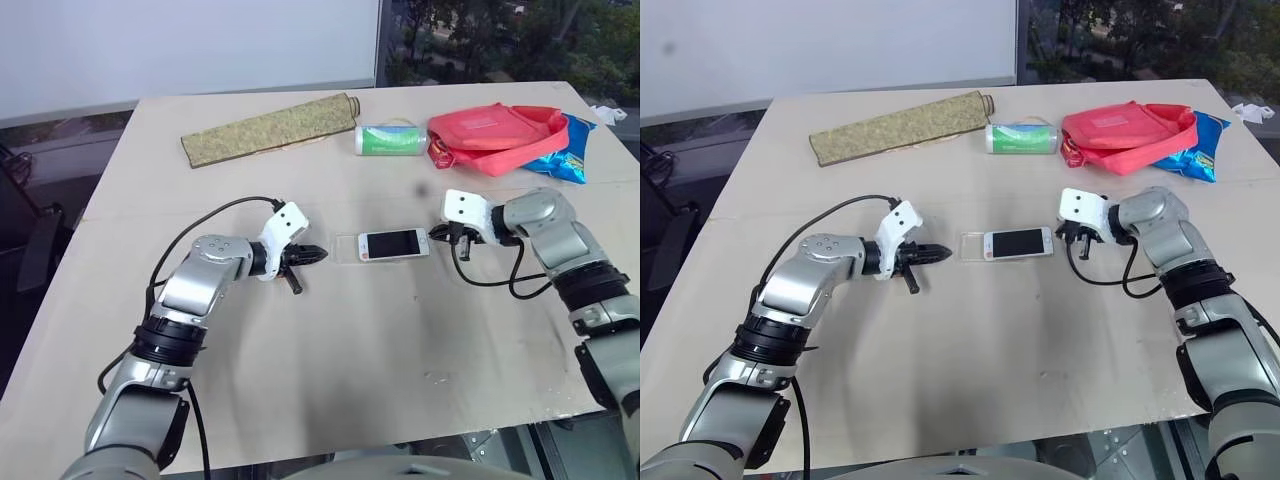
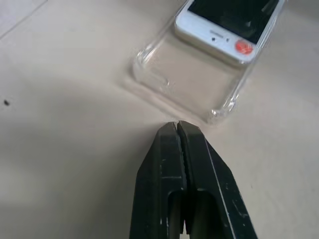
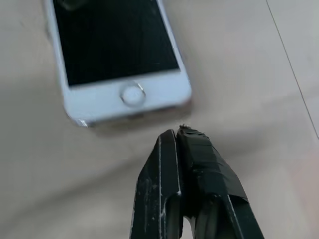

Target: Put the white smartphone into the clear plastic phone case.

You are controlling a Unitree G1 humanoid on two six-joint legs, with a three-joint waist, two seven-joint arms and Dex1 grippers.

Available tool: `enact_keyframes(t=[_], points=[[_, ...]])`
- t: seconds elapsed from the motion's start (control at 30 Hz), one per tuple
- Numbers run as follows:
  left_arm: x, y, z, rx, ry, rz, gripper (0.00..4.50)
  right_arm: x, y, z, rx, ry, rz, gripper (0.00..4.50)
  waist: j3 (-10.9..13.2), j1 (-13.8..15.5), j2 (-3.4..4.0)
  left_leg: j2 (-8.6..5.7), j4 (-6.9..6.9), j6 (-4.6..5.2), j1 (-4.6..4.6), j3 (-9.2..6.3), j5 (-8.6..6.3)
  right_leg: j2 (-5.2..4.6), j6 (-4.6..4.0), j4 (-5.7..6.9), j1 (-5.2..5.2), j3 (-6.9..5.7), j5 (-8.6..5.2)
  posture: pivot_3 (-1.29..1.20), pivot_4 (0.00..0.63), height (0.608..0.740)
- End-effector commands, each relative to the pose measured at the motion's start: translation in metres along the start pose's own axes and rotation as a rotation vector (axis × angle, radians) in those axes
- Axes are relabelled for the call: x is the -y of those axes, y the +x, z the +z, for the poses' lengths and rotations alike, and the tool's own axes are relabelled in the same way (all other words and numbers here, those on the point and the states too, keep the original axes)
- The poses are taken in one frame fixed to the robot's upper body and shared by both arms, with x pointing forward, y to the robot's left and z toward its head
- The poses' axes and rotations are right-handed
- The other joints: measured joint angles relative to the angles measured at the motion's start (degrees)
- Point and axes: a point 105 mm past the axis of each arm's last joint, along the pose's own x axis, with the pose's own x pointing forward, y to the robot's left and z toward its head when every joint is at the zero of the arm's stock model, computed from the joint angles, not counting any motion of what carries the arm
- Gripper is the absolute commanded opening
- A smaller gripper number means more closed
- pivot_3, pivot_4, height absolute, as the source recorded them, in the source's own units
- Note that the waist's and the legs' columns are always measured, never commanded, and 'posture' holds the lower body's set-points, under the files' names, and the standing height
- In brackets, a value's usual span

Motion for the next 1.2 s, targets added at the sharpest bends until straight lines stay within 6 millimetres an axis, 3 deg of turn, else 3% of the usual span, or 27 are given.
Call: enact_keyframes(t=[0.03,0.33,0.7,0.8,0.93,1.2], points=[[0.000,-0.001,0.008,0.003,0.046,0.003,0.00,-0.001,0.000,0.012,0.017,-0.032,-0.014,0.07,0.00,-0.08,0.00,0.00,0.00,-0.01,0.01,0.01,0.00,0.00,0.00,0.01,0.00,0.00,0.00,0.00,0.150,0.740],[0.022,0.022,0.016,0.046,0.040,-0.087,0.00,-0.016,0.019,0.032,0.026,-0.062,-0.002,0.07,-0.01,0.10,0.01,-0.03,0.04,-0.01,0.06,0.01,0.01,0.00,0.00,0.05,0.05,0.01,0.00,0.00,0.150,0.740],[0.027,0.029,0.019,0.055,0.051,-0.123,0.00,-0.037,0.043,0.059,0.050,-0.112,0.042,0.07,-0.05,-0.25,0.00,-0.01,0.06,-0.11,0.28,0.05,0.08,0.05,-0.02,0.18,0.16,0.04,0.02,0.00,0.150,0.740],[0.025,0.027,0.019,0.059,0.049,-0.118,0.00,-0.031,0.040,0.051,0.029,-0.111,0.013,0.07,-0.05,-0.26,0.00,0.00,0.06,-0.12,0.35,0.05,0.09,0.06,-0.02,0.24,0.19,0.05,0.02,0.00,0.150,0.740],[0.006,0.007,0.016,0.048,0.050,-0.047,0.00,-0.004,0.017,0.032,-0.006,-0.068,-0.112,0.07,-0.04,-0.27,0.00,0.01,0.06,-0.13,0.34,0.05,0.09,0.06,-0.02,0.26,0.18,0.06,0.02,0.00,0.150,0.740],[-0.018,-0.021,0.020,0.038,0.079,0.052,0.00,0.029,-0.023,0.010,-0.002,0.036,-0.316,0.07,-0.03,-0.16,0.00,0.02,0.00,-0.12,0.09,-0.01,0.08,0.04,-0.04,0.06,0.03,-0.01,0.02,0.00,0.150,0.740]])
